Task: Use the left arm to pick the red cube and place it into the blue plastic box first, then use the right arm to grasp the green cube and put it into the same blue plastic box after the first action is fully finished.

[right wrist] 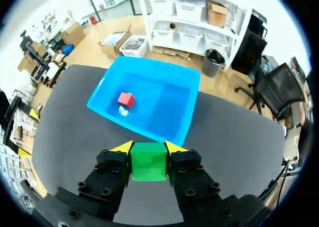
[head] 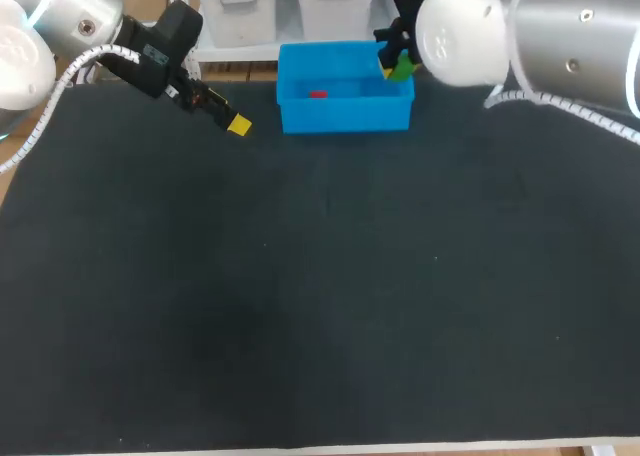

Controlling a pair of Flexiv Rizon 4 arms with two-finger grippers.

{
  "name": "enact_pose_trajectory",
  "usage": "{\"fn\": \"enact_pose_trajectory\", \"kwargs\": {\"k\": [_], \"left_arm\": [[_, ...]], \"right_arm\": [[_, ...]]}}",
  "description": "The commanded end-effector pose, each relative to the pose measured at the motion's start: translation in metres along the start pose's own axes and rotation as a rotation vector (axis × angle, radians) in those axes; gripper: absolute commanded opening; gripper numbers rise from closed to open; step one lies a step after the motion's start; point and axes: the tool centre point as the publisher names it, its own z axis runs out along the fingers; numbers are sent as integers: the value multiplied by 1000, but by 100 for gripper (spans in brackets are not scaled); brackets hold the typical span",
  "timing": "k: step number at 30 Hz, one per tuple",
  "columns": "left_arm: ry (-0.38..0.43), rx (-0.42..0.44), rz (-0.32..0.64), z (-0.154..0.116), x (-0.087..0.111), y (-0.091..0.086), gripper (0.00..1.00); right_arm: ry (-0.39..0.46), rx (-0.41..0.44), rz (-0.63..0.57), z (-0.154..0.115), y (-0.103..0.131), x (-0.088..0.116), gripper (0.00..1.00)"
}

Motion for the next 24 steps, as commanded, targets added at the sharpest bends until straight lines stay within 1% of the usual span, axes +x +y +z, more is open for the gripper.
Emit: {"fn": "enact_pose_trajectory", "kwargs": {"k": [1,11,17,24], "left_arm": [[-3,2,3,0,1,1,100],[-3,2,3,0,1,1,100],[-3,2,3,0,1,1,100],[-3,2,3,0,1,1,100]], "right_arm": [[14,-77,-35,9,-7,-26,0],[-3,-140,-106,16,-7,-53,0],[-7,-179,-126,21,-5,-61,0],[-8,-231,-154,36,-5,-73,0]]}}
